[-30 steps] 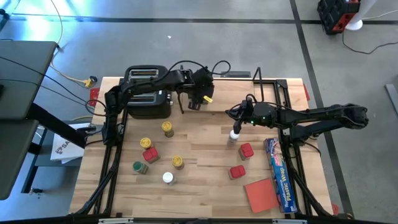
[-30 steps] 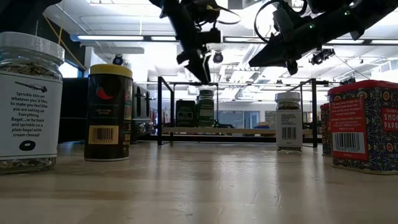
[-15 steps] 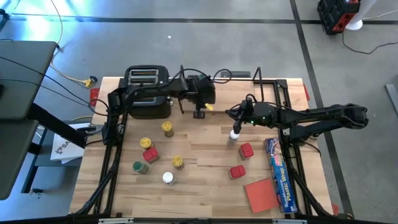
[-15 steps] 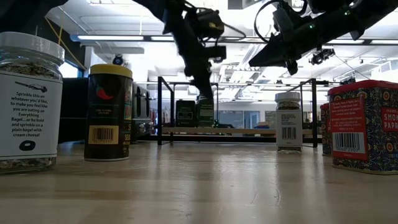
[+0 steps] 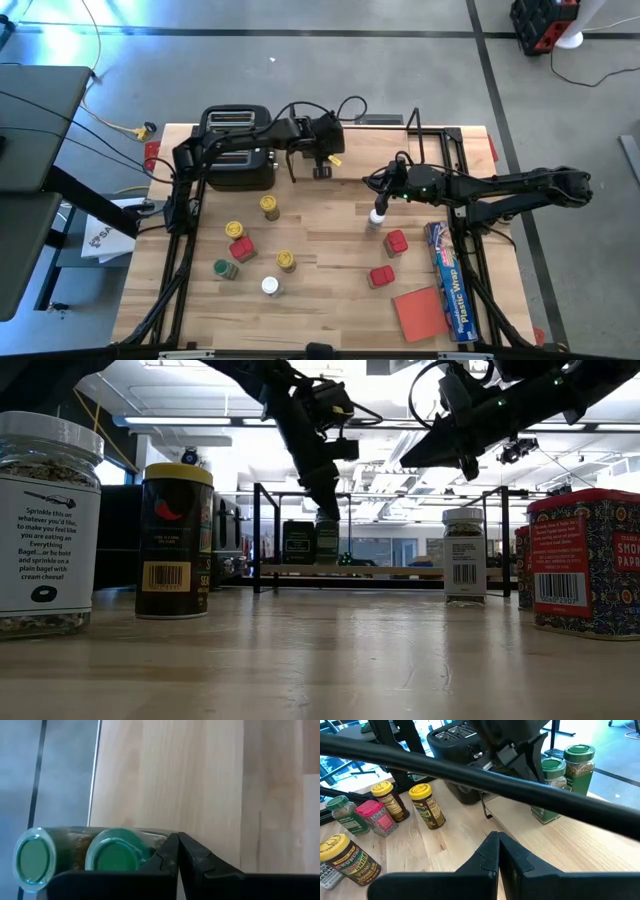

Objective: Shelf spices
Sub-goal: Put the top green seasoning bottle on the shelf aligned with the other green seasoning bottle

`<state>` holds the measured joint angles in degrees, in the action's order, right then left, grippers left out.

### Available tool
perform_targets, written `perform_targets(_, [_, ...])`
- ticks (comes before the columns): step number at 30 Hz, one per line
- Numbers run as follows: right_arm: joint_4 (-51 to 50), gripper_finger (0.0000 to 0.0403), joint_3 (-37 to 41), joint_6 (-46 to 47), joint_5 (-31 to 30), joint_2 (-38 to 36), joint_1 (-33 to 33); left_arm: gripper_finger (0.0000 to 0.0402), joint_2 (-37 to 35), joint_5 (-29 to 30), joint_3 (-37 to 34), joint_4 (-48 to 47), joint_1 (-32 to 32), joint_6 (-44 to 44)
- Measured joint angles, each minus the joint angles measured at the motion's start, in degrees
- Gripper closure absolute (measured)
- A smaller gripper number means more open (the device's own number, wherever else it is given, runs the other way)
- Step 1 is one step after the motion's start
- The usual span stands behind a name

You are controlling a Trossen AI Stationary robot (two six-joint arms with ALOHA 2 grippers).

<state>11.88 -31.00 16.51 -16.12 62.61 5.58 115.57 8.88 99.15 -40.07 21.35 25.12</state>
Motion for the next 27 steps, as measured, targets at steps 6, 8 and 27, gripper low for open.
perform_targets(6, [0.0, 0.0403, 0.0, 0.0, 0.0, 0.0, -0.01, 0.0401, 0.0, -0.04, 0.0, 0.16, 0.55, -0.02])
perform_targets(8, [0.0, 0.0403, 0.0, 0.0, 0.0, 0.0, 0.01, 0.0401, 0.0, -0.04, 0.0, 0.53, 0.54, -0.04])
perform_targets(27, [-0.01, 0.0403, 0.0, 0.0, 0.0, 0.0, 0.0, 0.0401, 0.0, 2.67, 0.02, 3.07, 0.45, -0.57])
